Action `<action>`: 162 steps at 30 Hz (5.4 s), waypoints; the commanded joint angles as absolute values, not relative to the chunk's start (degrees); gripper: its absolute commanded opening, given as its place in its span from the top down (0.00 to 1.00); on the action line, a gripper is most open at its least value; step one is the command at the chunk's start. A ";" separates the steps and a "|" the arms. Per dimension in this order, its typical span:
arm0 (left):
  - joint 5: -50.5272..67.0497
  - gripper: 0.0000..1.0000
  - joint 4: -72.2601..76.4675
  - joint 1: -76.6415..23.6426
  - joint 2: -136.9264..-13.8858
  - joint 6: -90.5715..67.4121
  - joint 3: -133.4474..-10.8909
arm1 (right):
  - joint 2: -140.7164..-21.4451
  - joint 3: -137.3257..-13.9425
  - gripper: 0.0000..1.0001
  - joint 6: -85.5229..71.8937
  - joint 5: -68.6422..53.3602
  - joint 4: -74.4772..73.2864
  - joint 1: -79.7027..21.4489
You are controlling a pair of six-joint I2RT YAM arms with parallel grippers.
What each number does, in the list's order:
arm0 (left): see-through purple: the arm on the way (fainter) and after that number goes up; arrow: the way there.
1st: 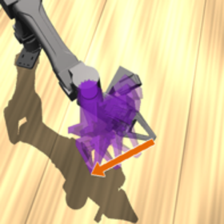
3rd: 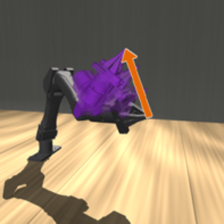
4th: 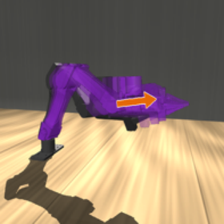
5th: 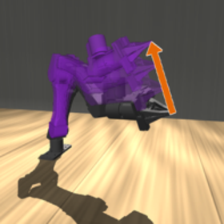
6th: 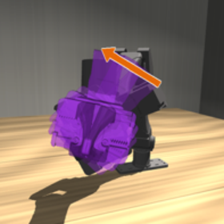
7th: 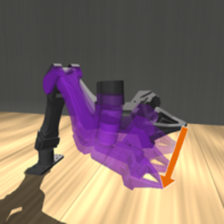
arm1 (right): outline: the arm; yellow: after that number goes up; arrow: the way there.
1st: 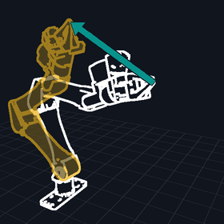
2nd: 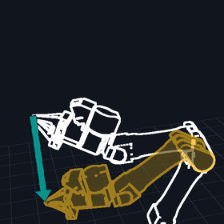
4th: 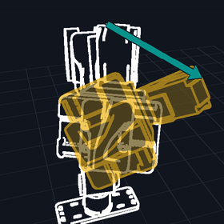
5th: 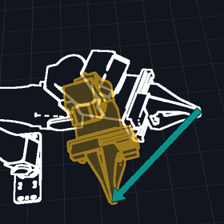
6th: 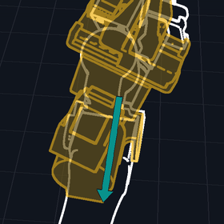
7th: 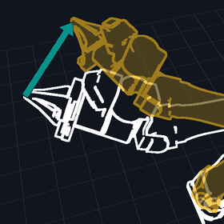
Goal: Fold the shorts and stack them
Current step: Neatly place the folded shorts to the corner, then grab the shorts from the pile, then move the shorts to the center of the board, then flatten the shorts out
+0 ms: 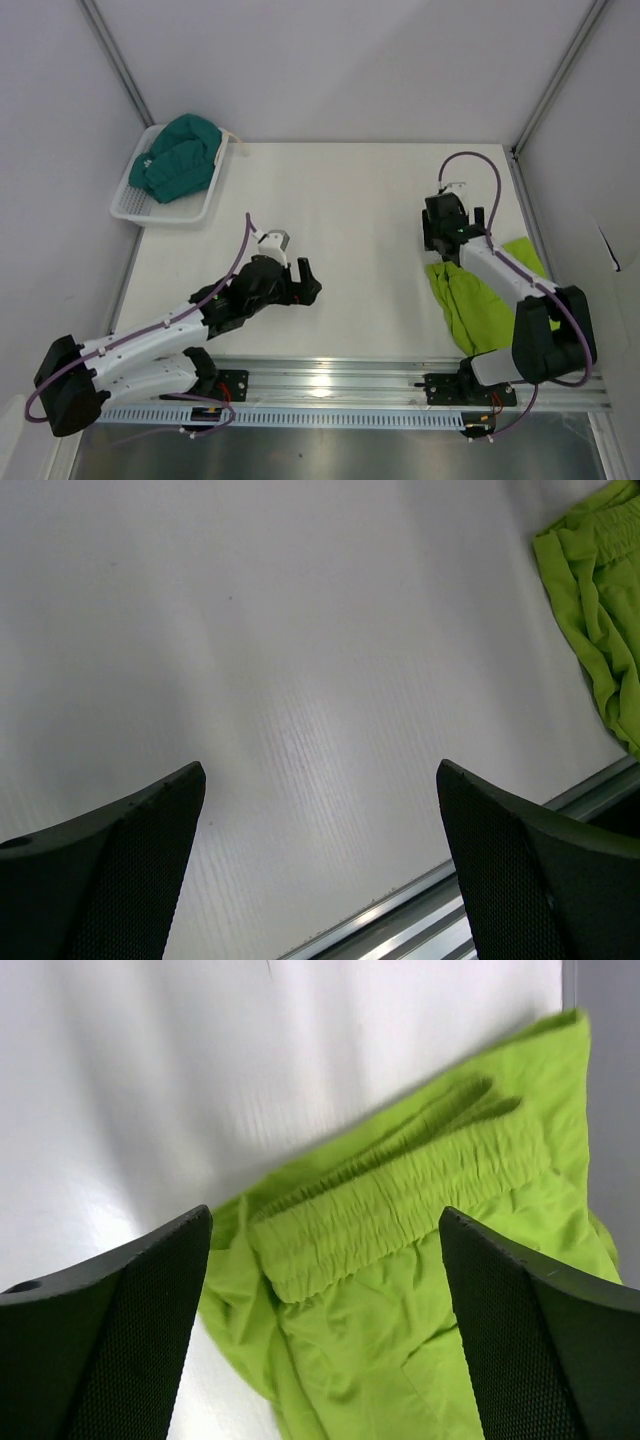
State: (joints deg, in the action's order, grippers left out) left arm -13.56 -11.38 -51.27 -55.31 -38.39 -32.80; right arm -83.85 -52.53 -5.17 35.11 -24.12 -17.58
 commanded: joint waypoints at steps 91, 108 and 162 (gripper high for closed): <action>-13.27 1.00 6.98 -12.73 -62.35 -46.59 -75.14 | -69.00 -30.68 0.01 -18.10 3.96 23.91 -26.10; -11.93 1.00 -0.72 -32.59 -39.03 -52.56 -45.11 | -62.75 -27.86 0.01 -18.02 7.82 24.00 -26.10; -21.70 0.01 -43.59 -20.13 -33.05 -31.12 -52.56 | -105.81 -66.36 0.00 4.13 22.13 0.35 -63.55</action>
State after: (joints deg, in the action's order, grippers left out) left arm -19.33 -42.02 -20.69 -34.76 -35.00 -51.29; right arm -104.05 -64.42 4.69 14.17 2.92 -64.75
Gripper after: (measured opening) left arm 0.990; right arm 0.993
